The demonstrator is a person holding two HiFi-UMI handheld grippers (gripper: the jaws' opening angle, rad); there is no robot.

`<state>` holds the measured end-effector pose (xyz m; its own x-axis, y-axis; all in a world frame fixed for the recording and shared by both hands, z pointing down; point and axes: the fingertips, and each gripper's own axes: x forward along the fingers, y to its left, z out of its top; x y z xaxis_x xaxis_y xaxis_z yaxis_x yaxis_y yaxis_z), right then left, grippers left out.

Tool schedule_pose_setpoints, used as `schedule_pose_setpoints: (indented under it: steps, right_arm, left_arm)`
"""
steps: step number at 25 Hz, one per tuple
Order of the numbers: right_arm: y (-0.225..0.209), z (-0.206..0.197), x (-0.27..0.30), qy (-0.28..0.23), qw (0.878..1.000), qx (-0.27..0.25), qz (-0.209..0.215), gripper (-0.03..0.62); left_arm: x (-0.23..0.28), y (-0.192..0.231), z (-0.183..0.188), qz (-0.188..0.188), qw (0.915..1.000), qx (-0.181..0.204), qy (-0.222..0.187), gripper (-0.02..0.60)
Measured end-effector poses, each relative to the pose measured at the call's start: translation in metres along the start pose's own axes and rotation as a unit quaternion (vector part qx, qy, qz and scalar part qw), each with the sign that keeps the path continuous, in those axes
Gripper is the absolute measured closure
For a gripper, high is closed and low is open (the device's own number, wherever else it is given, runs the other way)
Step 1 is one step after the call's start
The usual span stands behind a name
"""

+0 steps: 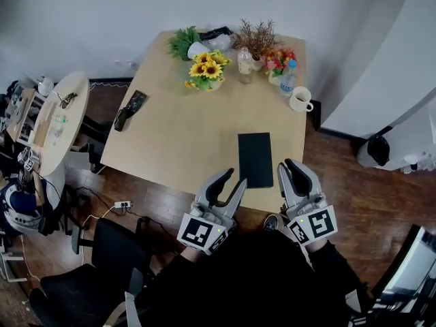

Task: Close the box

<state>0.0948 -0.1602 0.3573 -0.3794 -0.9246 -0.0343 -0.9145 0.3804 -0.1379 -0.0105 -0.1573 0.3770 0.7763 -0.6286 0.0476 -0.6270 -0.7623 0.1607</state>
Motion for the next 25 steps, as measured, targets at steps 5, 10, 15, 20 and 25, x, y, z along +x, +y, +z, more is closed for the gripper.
schedule_pose_setpoints:
  steps: [5,10,15,20,25]
  right_arm:
    - [0.008,-0.003,0.001,0.016,1.000,-0.022,0.013,0.542]
    - [0.014,-0.005,-0.001,0.015,0.999,-0.027,0.015,0.542]
    - [0.011,-0.007,-0.001,0.019,0.999,-0.023,0.015,0.542]
    - [0.012,-0.009,-0.002,0.022,0.999,-0.021,0.019,0.543]
    - [0.012,-0.011,-0.001,0.025,0.999,-0.023,0.022,0.543]
  left_arm:
    - [-0.001,0.000,0.003,-0.002,1.0000,0.000,-0.001,0.468]
    - [-0.003,0.002,0.000,0.003,0.9999,-0.003,0.012,0.468]
    - [-0.002,0.001,-0.008,-0.005,0.9998,-0.007,0.018,0.468]
    - [-0.001,-0.001,-0.010,-0.011,0.9997,-0.008,0.022,0.468]
    - [0.001,-0.001,-0.013,-0.013,0.9995,-0.011,0.027,0.468]
